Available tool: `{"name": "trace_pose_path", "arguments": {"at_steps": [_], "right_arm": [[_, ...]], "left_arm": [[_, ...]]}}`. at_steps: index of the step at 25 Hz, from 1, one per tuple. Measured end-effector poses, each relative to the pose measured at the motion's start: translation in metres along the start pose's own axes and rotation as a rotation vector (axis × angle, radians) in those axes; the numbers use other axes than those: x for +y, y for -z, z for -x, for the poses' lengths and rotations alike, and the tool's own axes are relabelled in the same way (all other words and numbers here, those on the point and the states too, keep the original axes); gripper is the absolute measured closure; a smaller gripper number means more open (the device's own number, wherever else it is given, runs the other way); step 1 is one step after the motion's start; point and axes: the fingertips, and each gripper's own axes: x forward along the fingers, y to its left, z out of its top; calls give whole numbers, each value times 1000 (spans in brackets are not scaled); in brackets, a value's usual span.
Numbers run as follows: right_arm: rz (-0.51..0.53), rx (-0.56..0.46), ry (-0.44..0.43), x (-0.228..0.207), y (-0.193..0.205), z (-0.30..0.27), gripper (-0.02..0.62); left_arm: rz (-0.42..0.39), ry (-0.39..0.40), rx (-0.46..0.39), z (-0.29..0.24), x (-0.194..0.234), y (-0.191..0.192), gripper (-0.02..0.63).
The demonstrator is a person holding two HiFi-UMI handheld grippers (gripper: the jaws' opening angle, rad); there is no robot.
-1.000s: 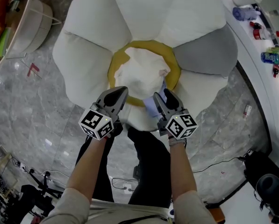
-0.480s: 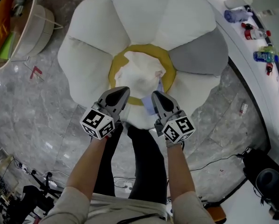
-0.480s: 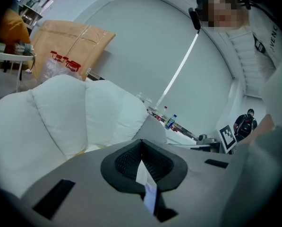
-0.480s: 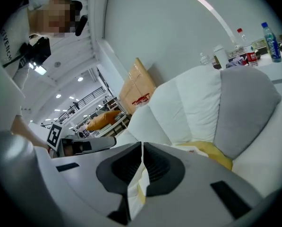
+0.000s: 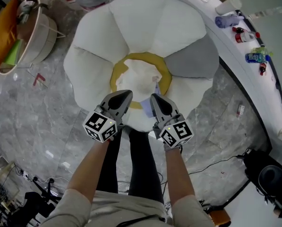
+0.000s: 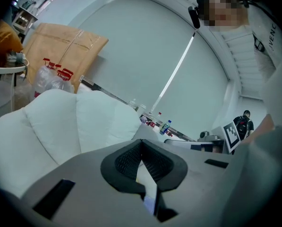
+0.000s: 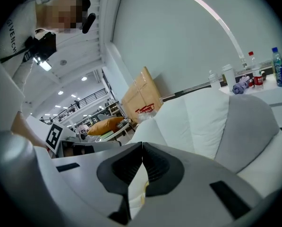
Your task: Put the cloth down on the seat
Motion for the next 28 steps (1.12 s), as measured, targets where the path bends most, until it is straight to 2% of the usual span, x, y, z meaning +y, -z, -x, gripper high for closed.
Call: {"name": "trace_pose_path", "arguments": {"at_steps": [7, 19, 28], "right_arm": [[26, -43, -2, 25, -39, 18, 577], [63, -53, -18, 87, -115, 54, 577], [89, -83, -52, 133, -170, 91, 577]], "left_arm": [[-26, 6, -9, 15, -21, -38, 592], [-50, 45, -40, 55, -74, -113, 592], [-114, 124, -37, 85, -123, -167, 592]]}}
